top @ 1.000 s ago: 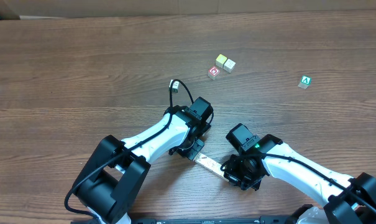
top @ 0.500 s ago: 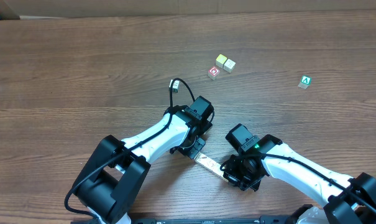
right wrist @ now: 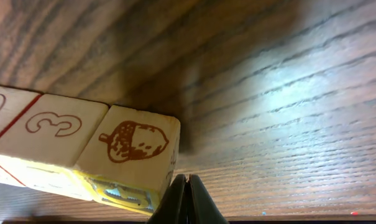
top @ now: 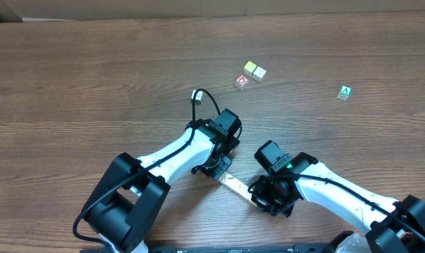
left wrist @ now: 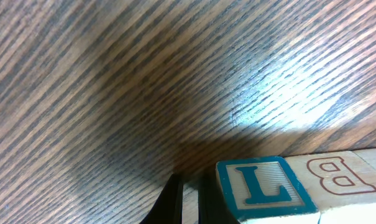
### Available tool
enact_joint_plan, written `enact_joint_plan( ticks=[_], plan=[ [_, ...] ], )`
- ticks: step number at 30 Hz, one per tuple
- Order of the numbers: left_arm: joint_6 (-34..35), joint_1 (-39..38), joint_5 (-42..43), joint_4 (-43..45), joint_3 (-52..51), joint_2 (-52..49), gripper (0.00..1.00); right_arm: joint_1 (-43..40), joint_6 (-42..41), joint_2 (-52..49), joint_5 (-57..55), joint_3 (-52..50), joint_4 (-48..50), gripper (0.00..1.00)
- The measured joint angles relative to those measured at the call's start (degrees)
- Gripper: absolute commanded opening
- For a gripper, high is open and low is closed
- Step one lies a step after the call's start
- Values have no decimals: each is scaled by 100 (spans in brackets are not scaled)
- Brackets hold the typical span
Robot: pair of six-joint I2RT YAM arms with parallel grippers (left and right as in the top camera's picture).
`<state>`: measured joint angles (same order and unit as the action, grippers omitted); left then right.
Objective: Flip 5 blocks
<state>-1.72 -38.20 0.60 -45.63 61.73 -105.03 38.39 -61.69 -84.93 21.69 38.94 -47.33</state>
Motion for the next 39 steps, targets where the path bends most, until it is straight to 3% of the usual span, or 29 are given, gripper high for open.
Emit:
enact_joint_plan(
  ticks=[39],
  plan=[
    [-442, 0, -68, 118, 0, 0, 4, 487, -752, 0, 85, -17, 177, 4]
  ],
)
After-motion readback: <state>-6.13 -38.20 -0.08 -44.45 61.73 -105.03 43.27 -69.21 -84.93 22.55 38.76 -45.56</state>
